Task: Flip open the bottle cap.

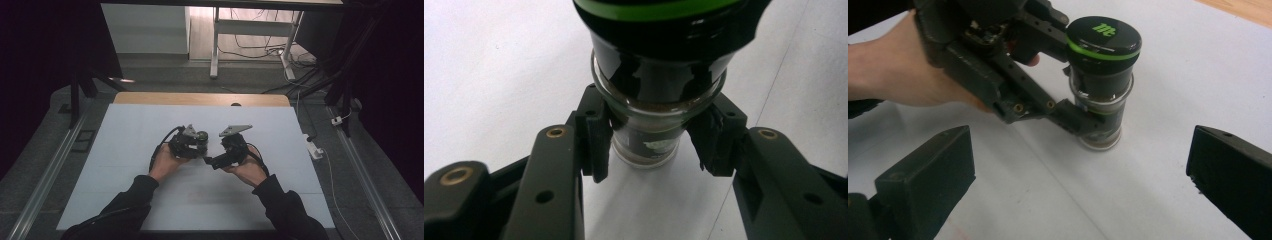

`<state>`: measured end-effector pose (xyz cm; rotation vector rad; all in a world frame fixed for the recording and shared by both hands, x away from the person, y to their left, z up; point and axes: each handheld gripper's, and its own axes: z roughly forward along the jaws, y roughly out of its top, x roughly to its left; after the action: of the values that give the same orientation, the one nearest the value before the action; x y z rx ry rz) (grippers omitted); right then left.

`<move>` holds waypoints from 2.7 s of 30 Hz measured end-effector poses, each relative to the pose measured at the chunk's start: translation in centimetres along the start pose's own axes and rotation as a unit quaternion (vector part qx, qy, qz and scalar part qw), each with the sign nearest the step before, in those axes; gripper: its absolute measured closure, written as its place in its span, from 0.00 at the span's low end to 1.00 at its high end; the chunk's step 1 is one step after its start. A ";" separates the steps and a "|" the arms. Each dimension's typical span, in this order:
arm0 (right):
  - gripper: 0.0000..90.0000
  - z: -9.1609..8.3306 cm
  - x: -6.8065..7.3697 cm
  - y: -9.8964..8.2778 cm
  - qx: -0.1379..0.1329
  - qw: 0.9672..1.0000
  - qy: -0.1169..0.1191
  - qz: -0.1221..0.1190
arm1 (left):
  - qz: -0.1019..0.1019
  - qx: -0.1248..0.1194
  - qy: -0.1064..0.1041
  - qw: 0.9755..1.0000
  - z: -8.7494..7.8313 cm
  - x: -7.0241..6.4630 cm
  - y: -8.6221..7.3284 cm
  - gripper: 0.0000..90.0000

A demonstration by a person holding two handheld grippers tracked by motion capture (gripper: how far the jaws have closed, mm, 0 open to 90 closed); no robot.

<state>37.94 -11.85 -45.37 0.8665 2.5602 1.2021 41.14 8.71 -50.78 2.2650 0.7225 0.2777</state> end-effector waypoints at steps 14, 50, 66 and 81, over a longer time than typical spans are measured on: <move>0.44 0.9 -0.7 0.6 0.005 1.000 -0.011 -0.011 | 0.001 0.002 0.000 1.000 0.0 0.0 0.0 0.60; 1.00 2.1 -0.6 1.9 0.004 0.999 0.034 -0.032 | -0.001 0.002 -0.001 1.000 0.0 0.0 0.1 0.60; 1.00 1.5 -0.9 2.6 -0.018 0.999 0.029 -0.026 | -0.003 0.001 0.001 1.000 0.1 0.0 0.1 0.60; 1.00 1.4 -1.7 4.2 -0.040 0.999 0.017 -0.019 | 0.000 0.003 0.002 1.000 0.1 -0.1 0.1 0.60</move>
<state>41.67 -9.85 -43.27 0.7821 2.5243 1.3097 41.12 8.59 -50.77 2.2707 0.7254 0.2804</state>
